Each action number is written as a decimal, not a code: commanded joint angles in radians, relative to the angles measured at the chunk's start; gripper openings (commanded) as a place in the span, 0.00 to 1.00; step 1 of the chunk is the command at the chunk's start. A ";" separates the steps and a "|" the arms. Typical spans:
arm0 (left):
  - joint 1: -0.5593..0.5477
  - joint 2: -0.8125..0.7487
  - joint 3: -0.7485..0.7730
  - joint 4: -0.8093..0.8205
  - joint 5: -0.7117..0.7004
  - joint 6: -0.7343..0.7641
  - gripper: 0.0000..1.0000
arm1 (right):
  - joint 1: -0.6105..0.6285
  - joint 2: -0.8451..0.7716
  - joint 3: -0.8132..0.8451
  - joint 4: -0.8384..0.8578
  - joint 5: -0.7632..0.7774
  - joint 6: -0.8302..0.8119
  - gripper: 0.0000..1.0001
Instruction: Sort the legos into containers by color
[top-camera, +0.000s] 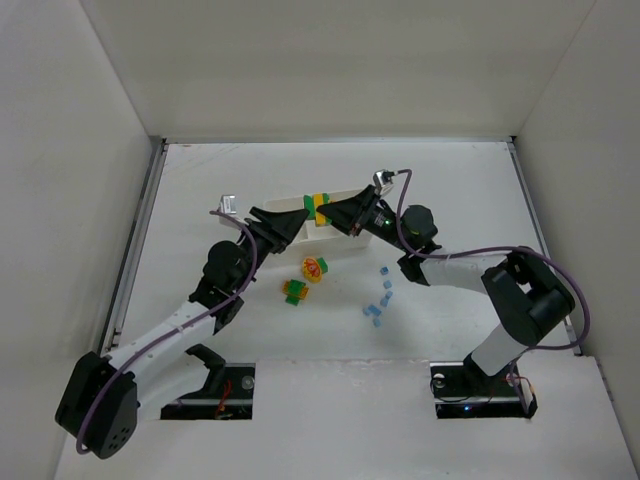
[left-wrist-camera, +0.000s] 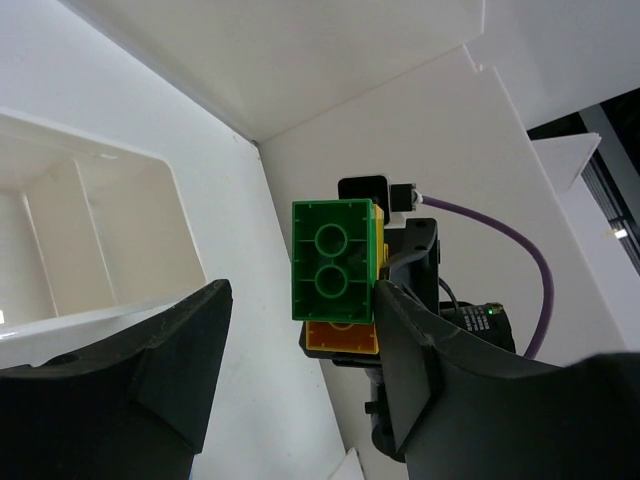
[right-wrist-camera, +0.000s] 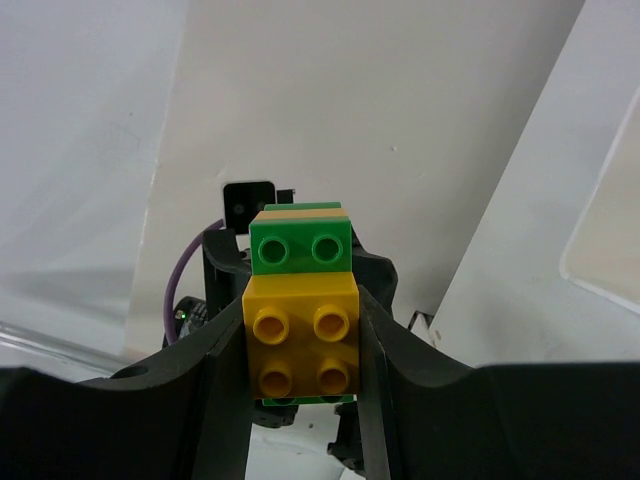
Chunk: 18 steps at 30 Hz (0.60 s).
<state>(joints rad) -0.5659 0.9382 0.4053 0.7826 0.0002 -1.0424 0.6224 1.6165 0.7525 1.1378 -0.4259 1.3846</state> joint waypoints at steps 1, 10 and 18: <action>-0.002 0.002 0.015 0.086 0.024 -0.008 0.56 | 0.006 -0.001 0.011 0.108 -0.004 0.005 0.22; -0.010 0.024 0.018 0.129 0.026 -0.010 0.51 | 0.029 0.055 0.021 0.151 -0.004 0.050 0.22; -0.005 0.031 0.018 0.149 0.043 -0.011 0.36 | 0.029 0.089 0.024 0.192 -0.001 0.087 0.21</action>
<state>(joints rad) -0.5686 0.9806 0.4053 0.8356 0.0078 -1.0527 0.6430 1.7050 0.7528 1.2388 -0.4259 1.4609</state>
